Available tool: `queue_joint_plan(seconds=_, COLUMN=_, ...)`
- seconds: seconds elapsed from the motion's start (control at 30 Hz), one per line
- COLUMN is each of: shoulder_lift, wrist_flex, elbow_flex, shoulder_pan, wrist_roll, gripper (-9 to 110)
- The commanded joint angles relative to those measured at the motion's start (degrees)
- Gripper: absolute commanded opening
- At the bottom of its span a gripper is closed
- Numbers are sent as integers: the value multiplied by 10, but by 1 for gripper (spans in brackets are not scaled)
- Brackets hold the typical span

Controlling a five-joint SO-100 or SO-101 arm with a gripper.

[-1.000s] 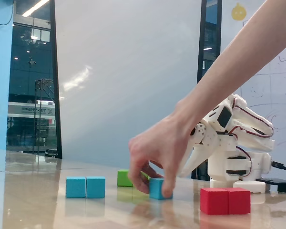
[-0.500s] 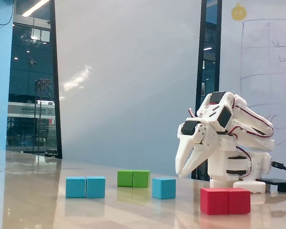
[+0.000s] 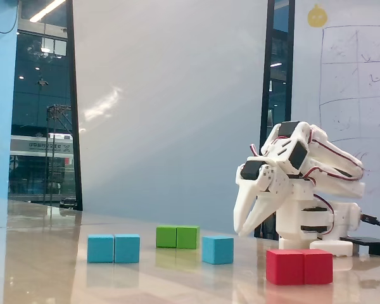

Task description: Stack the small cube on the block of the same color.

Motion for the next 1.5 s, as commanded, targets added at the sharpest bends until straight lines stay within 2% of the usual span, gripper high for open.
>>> queue_joint_plan(seconds=0.0, shoulder_lift=-88, wrist_flex=-40, elbow_flex=-83, shoulder_pan=-4, wrist_roll=0, gripper=0)
queue_joint_plan(seconds=0.43, shoulder_lift=-320, wrist_flex=-54, elbow_flex=-371, shoulder_pan=-4, wrist_roll=3, gripper=0)
queue_joint_plan(seconds=0.63, shoulder_lift=-454, wrist_flex=-54, elbow_flex=-447, shoulder_pan=-4, wrist_roll=3, gripper=0)
queue_joint_plan(seconds=0.83, shoulder_lift=-539, wrist_flex=-54, elbow_flex=-464, shoulder_pan=1, wrist_roll=-2, gripper=0)
queue_joint_plan(seconds=1.23, shoulder_lift=-569, wrist_flex=-54, elbow_flex=-452, shoulder_pan=2, wrist_roll=0, gripper=0)
queue_joint_plan(seconds=1.47, shoulder_lift=-645, wrist_flex=-62, elbow_flex=-446, shoulder_pan=2, wrist_roll=-6, gripper=0)
